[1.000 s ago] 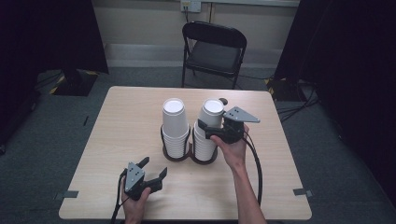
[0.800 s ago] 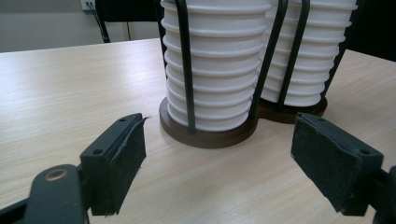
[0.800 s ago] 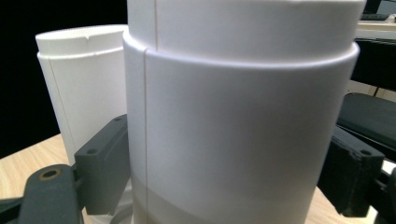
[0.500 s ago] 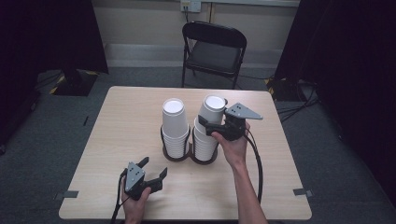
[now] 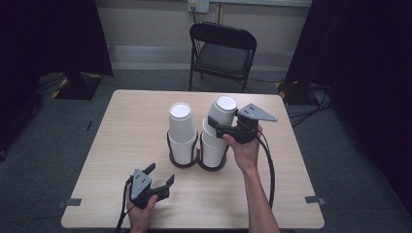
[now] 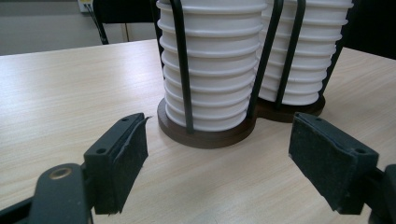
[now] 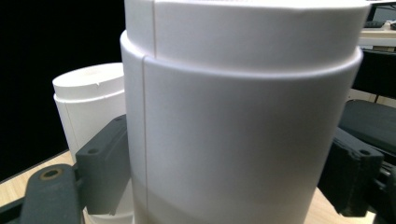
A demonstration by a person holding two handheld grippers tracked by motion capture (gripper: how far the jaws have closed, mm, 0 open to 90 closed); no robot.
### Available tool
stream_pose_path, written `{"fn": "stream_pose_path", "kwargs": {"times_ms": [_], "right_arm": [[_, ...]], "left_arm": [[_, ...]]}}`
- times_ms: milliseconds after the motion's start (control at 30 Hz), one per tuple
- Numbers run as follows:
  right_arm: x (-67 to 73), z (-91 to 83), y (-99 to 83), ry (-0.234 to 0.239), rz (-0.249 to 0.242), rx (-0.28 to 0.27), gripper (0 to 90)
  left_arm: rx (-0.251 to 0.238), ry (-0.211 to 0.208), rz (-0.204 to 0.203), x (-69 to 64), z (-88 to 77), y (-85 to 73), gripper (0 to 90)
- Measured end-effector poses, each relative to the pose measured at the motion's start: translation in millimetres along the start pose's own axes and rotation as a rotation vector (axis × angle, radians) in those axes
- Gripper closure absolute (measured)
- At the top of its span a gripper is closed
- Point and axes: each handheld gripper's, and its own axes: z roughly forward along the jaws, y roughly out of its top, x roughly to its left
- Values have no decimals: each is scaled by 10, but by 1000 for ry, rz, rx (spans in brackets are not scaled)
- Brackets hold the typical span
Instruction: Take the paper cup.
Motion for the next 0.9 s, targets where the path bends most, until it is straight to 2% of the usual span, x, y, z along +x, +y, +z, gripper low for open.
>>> {"fn": "stream_pose_path", "kwargs": {"times_ms": [400,500,633,900], "right_arm": [[-12,-65,129,-5,7,-33,164],[-6,-81,182,-14,4,-38,166],[-20,-86,184,-22,14,-40,166],[-29,-137,222,-15,27,-64,167]], "left_arm": [[3,1,-1,7,2,1,192],[4,13,-4,11,1,3,193],[-1,-8,-19,13,-7,-2,193],[3,2,-21,10,-2,0,196]]}}
